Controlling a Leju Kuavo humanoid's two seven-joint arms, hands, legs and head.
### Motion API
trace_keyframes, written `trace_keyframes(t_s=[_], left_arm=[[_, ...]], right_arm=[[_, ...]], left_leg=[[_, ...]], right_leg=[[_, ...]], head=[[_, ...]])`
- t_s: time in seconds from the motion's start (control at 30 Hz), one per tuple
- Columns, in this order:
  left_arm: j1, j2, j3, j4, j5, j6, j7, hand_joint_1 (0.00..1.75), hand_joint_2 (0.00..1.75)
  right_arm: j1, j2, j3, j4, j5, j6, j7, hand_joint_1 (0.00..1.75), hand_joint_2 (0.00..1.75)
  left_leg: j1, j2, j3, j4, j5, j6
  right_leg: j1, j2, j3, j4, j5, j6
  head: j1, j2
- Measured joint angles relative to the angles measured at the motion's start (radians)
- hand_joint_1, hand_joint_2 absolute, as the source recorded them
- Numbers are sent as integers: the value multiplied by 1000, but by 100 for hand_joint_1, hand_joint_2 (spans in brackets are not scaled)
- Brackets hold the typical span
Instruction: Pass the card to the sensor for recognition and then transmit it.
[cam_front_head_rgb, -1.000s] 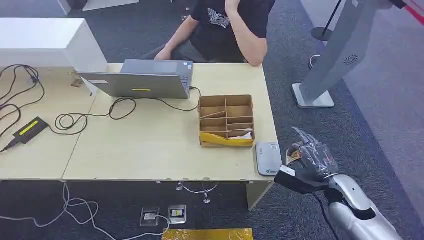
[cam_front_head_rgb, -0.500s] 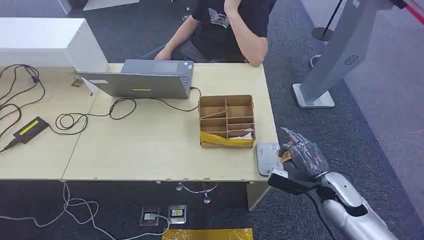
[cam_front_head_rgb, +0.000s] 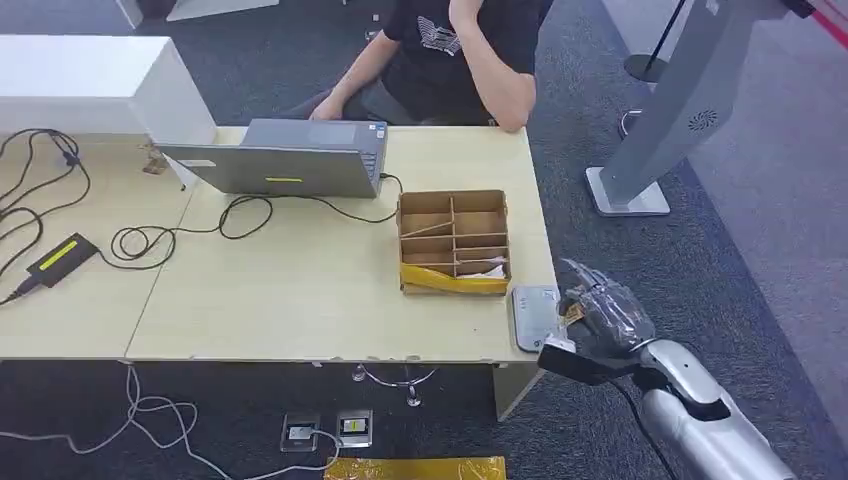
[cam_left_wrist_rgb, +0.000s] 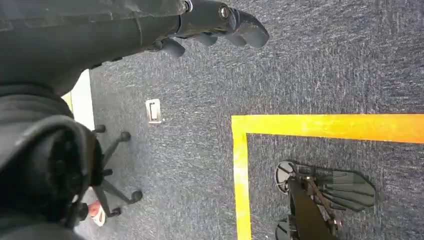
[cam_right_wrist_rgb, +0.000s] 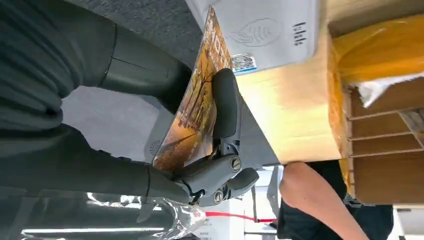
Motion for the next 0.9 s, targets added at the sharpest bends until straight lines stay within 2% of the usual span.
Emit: trace_keyframes(t_s=[0.53, 0.9], left_arm=[[0, -1, 0, 0, 0, -2, -8, 0, 0], [0, -2, 0, 0, 0, -5, -16, 0, 0]], right_arm=[[9, 25, -5, 48, 15, -2, 16, 175, 175], [51, 38, -4, 13, 36, -8, 43, 175, 175]], left_leg=[[0, 0, 0, 0, 0, 0], [0, 0, 0, 0, 0, 0]], right_leg=[[0, 0, 0, 0, 0, 0], [0, 0, 0, 0, 0, 0]], head=[[0, 0], [0, 0]])
